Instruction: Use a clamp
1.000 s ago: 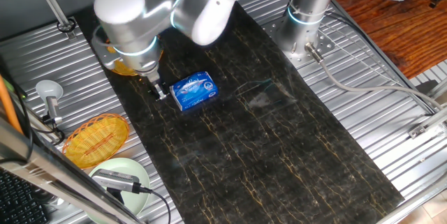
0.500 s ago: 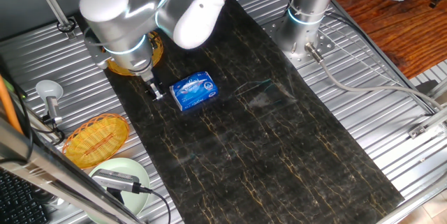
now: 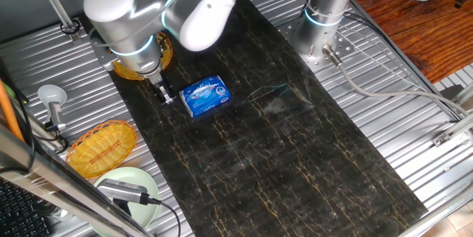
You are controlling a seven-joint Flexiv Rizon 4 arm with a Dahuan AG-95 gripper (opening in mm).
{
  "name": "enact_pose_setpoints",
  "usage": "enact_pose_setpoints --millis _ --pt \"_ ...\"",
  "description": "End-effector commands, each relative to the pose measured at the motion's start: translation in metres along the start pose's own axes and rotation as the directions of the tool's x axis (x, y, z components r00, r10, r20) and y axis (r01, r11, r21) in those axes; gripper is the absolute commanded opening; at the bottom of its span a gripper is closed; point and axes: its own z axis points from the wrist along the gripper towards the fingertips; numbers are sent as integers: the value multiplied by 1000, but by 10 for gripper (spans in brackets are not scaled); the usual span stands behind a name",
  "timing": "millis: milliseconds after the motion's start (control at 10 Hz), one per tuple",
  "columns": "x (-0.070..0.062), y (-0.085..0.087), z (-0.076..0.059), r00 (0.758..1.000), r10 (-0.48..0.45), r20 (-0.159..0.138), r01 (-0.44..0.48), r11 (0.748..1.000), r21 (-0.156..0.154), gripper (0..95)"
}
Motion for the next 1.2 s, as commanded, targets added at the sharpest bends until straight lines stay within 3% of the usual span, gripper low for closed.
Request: enact_pose_setpoints --millis 100,1200 --pt "7 -7 20 1000 9 3 -8 1000 -19 0" --pt "9 -10 16 1000 -17 -6 17 1000 -14 0"
